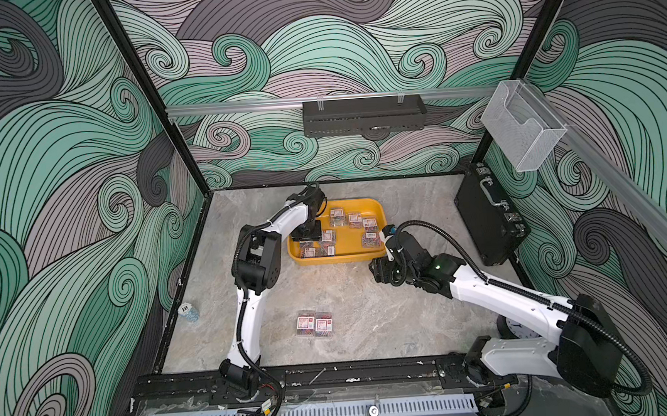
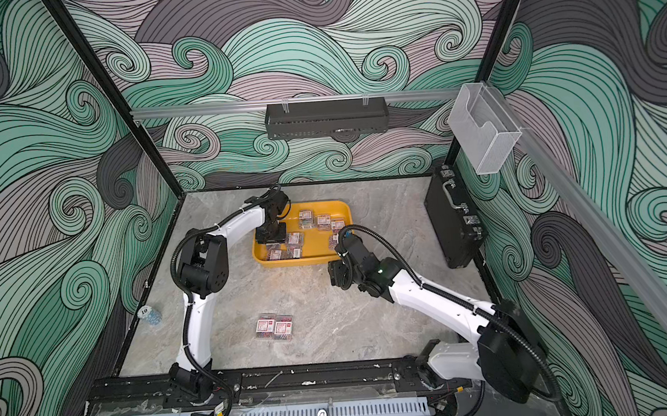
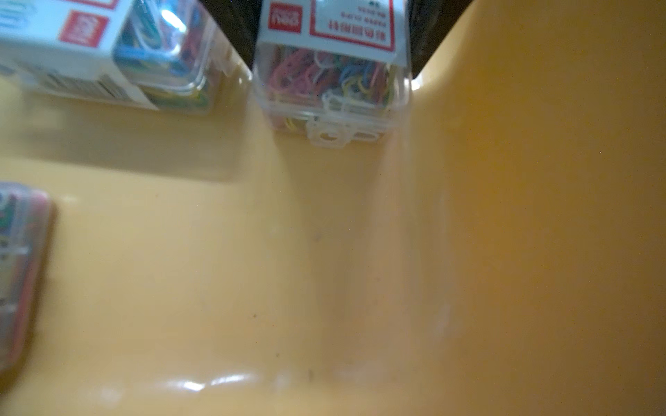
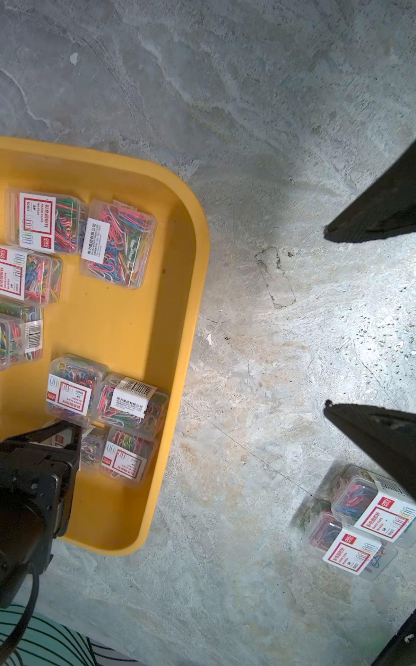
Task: Take the paper clips out of the storage box
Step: Pick up the boxed paper clips from the storage box.
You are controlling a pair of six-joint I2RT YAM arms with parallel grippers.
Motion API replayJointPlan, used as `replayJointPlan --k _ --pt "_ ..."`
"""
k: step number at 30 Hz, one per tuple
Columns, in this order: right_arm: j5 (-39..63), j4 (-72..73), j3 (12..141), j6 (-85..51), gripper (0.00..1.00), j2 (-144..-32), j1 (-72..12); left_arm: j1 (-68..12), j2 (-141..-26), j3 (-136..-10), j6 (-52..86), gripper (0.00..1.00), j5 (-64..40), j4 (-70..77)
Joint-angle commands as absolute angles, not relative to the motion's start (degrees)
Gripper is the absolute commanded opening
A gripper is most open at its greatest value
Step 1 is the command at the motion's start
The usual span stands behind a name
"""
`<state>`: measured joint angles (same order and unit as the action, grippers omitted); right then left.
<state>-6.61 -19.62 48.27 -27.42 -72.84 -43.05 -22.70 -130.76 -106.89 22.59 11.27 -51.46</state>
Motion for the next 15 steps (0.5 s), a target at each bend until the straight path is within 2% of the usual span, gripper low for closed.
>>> replayJointPlan --k 1,15 --pt "-6.76 -20.21 48.23 -26.98 0.71 -71.8 -42.69 -23.2 -130.72 -109.25 22.35 0.46 10.84 -53.68" --pt "-6.58 -20.21 48.74 -26.9 0.71 -72.1 -42.61 -24.17 -124.51 -108.46 22.18 0.46 11.76 -54.54"
